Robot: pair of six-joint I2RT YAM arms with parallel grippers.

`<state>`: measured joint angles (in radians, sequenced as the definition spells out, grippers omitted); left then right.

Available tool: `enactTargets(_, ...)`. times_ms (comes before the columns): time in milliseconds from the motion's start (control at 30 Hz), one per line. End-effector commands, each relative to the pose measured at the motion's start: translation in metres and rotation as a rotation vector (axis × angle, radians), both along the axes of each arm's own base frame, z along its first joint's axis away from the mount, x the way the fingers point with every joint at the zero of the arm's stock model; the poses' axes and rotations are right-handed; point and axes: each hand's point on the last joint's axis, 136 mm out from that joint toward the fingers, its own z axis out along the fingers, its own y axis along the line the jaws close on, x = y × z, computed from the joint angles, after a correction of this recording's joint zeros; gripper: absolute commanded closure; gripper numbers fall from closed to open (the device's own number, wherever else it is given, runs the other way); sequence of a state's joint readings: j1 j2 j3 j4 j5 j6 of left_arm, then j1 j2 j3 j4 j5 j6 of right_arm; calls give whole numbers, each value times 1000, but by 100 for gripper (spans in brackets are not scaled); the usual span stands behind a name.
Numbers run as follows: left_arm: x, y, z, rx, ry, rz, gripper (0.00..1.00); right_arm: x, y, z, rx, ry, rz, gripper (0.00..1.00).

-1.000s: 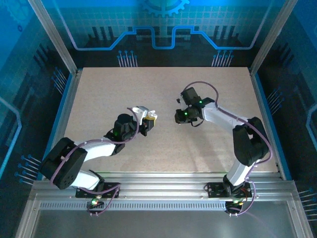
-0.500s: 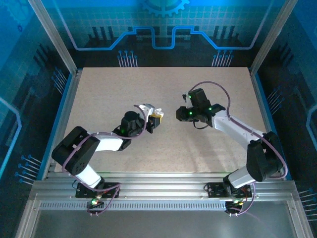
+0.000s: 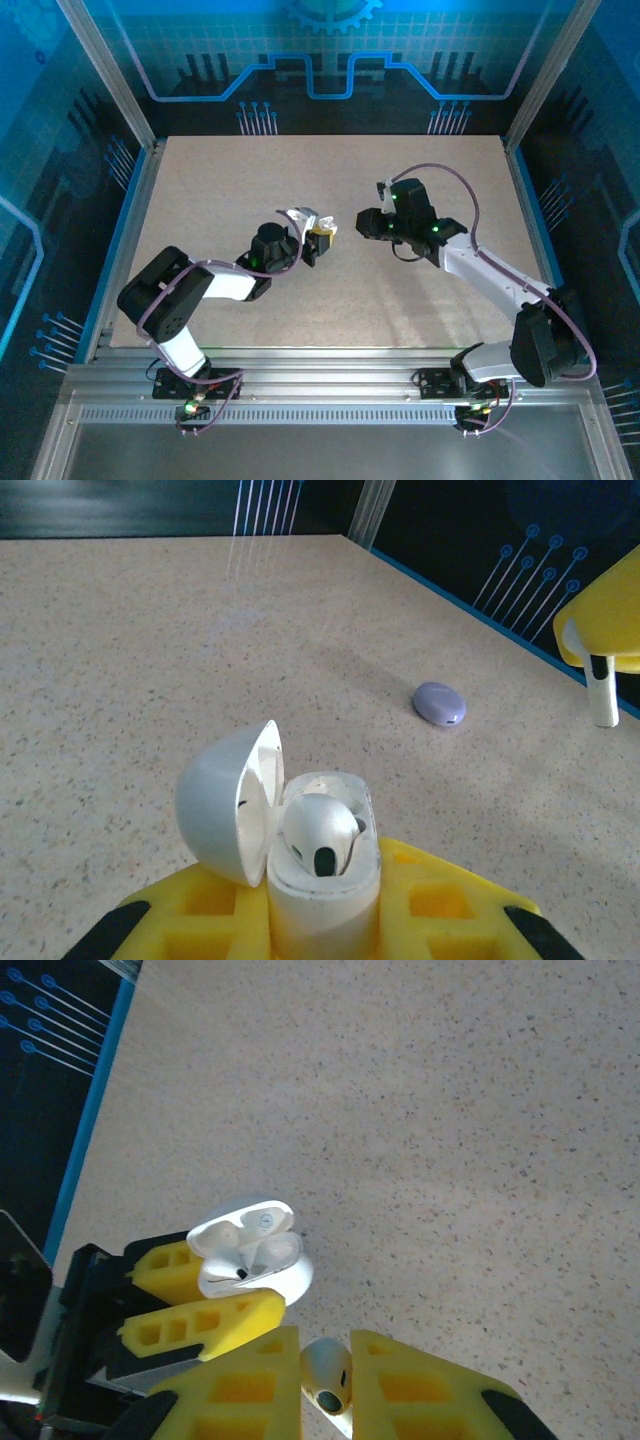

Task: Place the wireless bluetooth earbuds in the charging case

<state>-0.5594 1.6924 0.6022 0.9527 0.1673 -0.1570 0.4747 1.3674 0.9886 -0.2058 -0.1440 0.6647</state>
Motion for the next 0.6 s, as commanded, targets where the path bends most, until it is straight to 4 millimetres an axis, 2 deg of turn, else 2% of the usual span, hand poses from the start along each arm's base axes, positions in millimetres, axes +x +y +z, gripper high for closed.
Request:
enactTargets(0, 2, -14, 20, -51, -57, -41, 84, 1, 3, 18, 74, -44, -1, 85)
enactTargets(267, -2, -20, 31, -81, -81, -67, 84, 4, 26, 31, 222, -111, 27, 84)
enactTargets(567, -6, -21, 46, -109, -117, -81, 84, 15, 51, 32, 270, -145, 55, 84)
